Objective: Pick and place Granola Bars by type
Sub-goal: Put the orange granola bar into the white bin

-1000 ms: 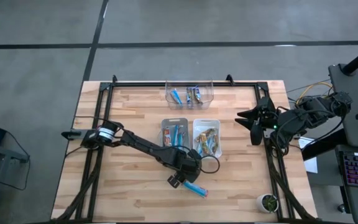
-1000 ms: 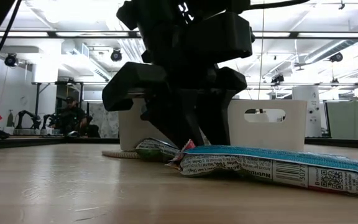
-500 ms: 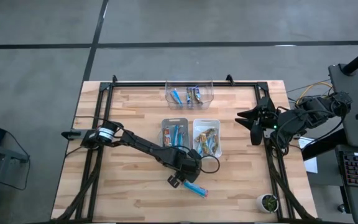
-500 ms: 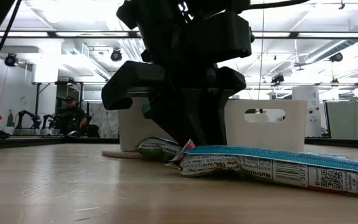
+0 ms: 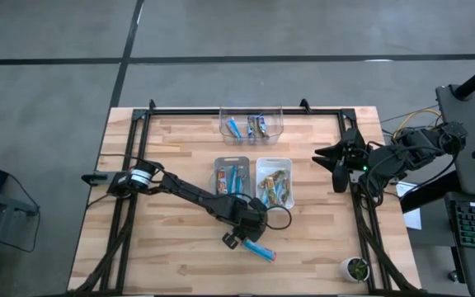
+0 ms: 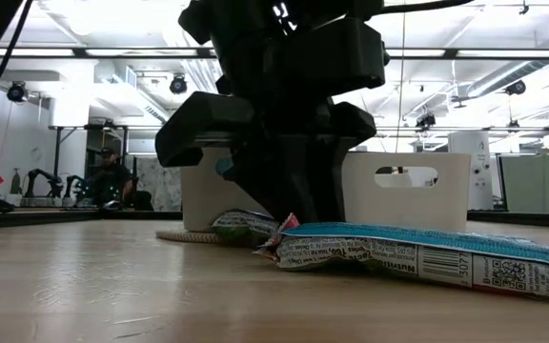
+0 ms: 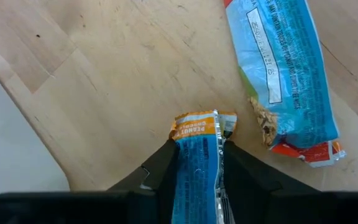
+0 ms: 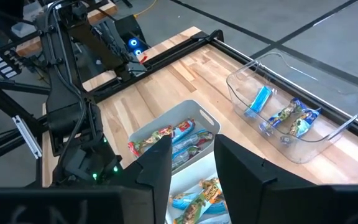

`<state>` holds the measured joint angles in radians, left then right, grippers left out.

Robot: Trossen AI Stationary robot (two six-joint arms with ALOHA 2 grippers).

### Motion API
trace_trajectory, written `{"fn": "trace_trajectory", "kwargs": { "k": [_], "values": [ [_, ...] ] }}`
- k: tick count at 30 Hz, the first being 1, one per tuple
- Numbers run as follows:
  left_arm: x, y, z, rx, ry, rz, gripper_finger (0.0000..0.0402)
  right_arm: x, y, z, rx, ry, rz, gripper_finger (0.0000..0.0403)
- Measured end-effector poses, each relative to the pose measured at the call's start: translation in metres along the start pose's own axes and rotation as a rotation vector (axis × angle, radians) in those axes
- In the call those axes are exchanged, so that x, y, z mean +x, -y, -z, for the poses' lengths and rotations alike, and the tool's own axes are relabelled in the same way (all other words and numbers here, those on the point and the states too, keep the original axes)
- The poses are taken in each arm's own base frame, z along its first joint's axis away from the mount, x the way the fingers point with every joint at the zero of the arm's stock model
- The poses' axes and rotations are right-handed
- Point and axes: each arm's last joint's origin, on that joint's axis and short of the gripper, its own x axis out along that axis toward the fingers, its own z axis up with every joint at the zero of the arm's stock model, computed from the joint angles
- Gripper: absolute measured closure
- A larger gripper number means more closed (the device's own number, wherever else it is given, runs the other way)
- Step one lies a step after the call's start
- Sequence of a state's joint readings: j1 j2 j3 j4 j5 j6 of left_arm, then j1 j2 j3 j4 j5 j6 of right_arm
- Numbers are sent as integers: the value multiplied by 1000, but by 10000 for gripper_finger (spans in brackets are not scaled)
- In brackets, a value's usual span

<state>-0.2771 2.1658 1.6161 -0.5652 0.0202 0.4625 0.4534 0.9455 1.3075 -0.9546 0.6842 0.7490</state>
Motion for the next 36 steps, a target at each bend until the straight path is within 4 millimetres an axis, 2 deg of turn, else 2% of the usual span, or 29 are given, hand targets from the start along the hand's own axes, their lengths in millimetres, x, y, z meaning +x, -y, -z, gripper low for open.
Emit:
{"fn": "trace_trajectory", "kwargs": {
  "k": [29, 36],
  "values": [
    [-19, -6, -15, -19, 15, 6, 312, 0, 1, 0, -6, 13, 24, 291],
    [-47, -15, -34, -34, 75, -27, 312, 0, 2, 0, -6, 17, 28, 291]
  ]
}}
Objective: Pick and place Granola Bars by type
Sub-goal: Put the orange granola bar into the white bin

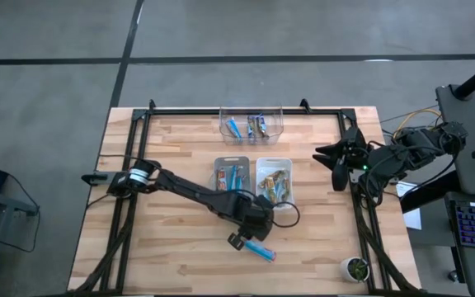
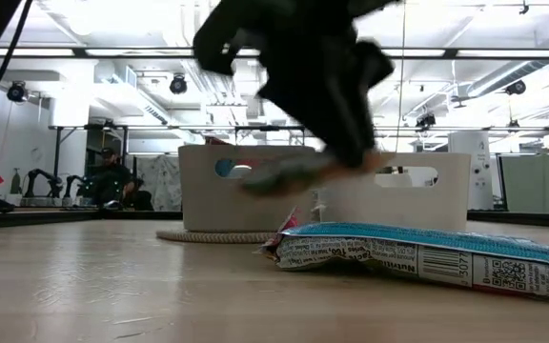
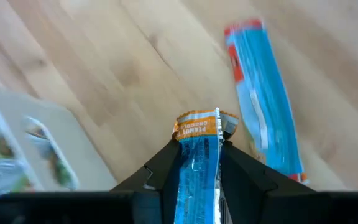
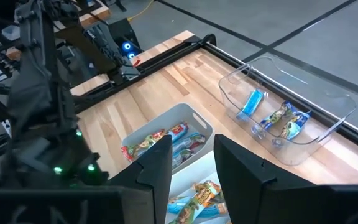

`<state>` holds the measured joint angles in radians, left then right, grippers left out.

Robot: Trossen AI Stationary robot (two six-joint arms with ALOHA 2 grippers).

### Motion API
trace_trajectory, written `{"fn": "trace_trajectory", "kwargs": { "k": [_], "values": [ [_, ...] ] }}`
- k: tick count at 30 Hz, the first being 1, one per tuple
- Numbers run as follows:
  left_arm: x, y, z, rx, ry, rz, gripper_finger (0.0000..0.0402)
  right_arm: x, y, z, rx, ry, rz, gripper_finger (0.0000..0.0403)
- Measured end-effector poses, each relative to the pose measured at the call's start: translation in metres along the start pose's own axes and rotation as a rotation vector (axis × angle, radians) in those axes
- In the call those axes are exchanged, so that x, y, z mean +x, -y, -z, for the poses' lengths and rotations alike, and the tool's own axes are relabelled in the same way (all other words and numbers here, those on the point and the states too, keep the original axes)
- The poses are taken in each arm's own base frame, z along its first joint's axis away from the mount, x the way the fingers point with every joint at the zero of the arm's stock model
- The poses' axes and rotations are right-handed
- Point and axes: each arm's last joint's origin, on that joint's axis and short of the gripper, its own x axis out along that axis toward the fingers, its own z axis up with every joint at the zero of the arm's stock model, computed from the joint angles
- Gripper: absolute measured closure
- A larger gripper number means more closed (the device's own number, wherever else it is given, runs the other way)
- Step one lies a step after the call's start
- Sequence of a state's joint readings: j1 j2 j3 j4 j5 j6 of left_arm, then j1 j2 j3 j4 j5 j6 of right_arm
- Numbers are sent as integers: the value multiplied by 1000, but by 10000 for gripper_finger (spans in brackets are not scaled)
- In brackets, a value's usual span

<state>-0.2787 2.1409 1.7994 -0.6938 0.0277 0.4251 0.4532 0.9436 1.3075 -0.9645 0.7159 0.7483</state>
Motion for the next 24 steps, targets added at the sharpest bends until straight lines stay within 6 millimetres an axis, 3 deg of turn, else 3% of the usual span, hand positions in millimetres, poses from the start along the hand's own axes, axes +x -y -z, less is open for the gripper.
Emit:
{"fn": "trace_trajectory", "kwargs": {
  "k": [10, 18, 24],
  "values": [
    [-39, -24, -30, -72, 143, -49, 312, 0, 1, 0, 0, 13, 13, 291],
    [-82, -72, -38, -247, 286, -116, 312, -6, 6, -2, 8, 23, 5, 291],
    [-111, -111, -29, -382, 390, -119, 312, -14, 13, -5, -9, 42, -11, 291]
  ]
}}
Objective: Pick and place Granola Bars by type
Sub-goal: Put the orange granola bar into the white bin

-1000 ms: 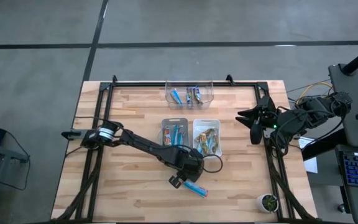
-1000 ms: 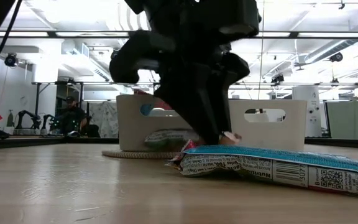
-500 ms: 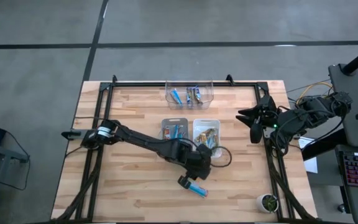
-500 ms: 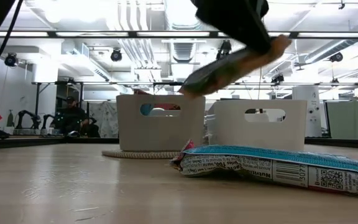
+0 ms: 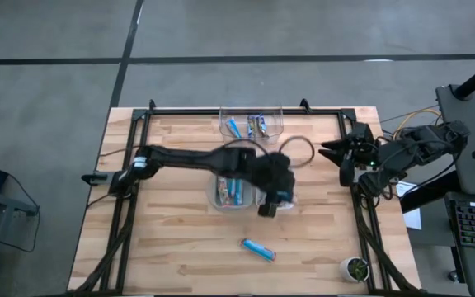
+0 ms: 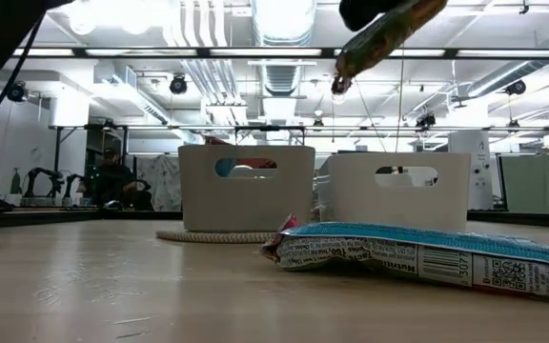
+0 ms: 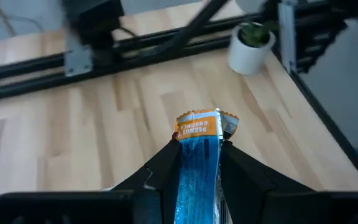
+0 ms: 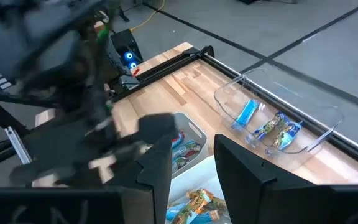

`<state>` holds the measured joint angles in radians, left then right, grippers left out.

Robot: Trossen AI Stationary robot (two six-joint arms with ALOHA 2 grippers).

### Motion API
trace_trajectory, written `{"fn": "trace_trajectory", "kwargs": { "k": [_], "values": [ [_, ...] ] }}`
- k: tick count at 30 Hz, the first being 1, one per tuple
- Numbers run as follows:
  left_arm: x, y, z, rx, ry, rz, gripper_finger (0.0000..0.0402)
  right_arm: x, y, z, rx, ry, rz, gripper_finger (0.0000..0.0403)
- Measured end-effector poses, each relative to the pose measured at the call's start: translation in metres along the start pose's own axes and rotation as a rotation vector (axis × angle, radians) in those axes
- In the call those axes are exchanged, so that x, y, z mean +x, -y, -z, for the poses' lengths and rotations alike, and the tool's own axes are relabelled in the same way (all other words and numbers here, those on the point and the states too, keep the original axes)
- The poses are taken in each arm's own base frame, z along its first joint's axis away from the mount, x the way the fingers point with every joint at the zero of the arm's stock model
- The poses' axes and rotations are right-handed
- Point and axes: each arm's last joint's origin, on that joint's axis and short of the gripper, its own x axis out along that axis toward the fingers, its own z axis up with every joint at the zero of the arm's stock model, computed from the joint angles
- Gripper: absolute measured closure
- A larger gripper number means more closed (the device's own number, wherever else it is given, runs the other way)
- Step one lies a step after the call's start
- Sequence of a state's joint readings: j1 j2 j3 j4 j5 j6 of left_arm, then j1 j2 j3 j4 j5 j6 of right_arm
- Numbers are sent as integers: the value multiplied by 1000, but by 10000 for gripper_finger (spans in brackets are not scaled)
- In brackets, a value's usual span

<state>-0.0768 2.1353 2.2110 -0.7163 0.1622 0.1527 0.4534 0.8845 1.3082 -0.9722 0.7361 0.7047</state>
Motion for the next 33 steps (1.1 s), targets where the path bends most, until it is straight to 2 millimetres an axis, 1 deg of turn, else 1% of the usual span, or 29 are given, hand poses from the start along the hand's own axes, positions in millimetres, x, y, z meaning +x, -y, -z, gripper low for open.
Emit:
{"fn": "trace_trajectory", "kwargs": {
  "k": [3, 6, 11, 13, 14, 20, 25, 30, 33],
  "values": [
    [-6, -16, 2, -50, -4, -19, 312, -7, 6, -3, -8, 1, -2, 294],
    [-9, -27, 4, -79, -3, -38, 312, -15, 13, -4, -30, -34, -5, 309],
    [-12, -37, 5, -106, 2, -54, 312, -22, 19, -4, -101, -104, -11, 364],
    [-12, -40, 5, -122, 12, -62, 312, -25, 20, -6, -131, -116, -38, 385],
    [-13, -42, 4, -135, 21, -66, 312, -27, 20, -8, -143, -121, -59, 389],
    [-16, -58, 2, -226, 90, -98, 312, -44, 21, -25, -174, -127, -206, 394],
    [-19, -70, -2, -293, 158, -121, 312, -62, 26, -43, -182, -74, -280, 394],
    [-16, -74, -1, -341, 181, -124, 312, -82, 35, -60, -193, 6, -325, 394],
    [-7, -76, 1, -370, 191, -122, 312, -93, 43, -66, -189, 23, -333, 394]
  ]
}}
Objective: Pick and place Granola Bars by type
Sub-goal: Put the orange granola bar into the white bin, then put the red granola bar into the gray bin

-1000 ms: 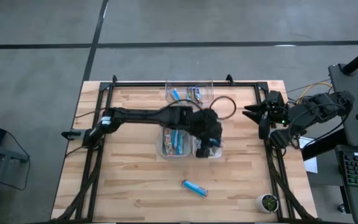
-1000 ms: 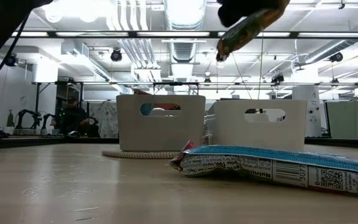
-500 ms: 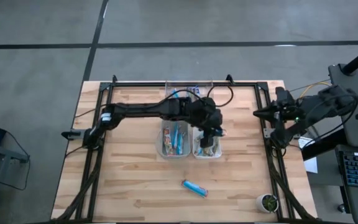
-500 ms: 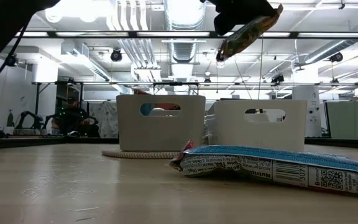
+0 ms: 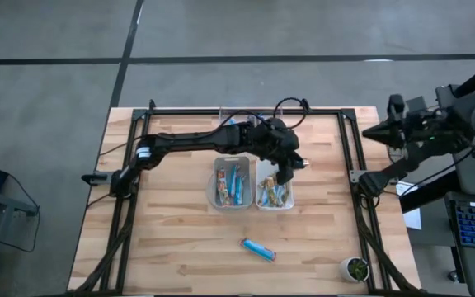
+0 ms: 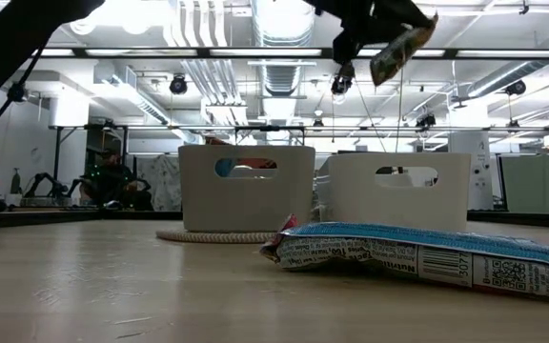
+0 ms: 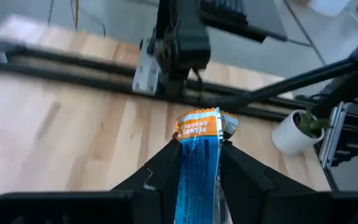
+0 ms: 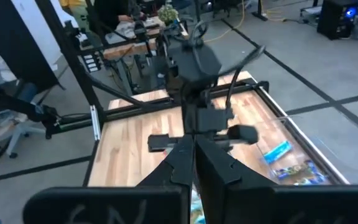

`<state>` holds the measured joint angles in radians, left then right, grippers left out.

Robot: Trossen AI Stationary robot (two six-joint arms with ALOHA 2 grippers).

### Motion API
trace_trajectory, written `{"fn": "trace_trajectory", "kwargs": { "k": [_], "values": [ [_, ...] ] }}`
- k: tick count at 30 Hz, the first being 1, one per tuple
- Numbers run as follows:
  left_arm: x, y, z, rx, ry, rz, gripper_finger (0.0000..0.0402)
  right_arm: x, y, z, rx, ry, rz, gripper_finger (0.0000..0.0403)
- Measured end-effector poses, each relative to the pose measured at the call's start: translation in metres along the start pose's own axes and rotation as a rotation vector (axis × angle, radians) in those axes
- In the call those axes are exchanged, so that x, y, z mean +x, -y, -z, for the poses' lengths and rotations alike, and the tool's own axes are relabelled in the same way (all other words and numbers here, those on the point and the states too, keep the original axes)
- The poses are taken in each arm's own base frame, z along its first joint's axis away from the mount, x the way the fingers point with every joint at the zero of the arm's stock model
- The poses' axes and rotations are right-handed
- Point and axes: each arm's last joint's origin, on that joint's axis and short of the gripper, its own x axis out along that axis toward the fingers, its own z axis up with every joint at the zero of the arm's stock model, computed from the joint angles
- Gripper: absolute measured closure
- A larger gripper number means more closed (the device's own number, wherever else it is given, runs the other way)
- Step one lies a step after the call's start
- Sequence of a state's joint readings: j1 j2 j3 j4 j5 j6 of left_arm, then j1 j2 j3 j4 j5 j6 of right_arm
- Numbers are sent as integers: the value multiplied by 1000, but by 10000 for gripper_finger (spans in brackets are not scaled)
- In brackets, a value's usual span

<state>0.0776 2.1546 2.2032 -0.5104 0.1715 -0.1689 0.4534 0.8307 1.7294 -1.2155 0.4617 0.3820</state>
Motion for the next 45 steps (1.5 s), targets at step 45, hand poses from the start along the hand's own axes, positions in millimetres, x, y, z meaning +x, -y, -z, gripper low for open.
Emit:
{"fn": "trace_trajectory", "kwargs": {
  "k": [45],
  "values": [
    [37, -14, 46, -697, -88, -112, 312, -9, 6, 4, -74, -48, 29, 394]
  ]
}}
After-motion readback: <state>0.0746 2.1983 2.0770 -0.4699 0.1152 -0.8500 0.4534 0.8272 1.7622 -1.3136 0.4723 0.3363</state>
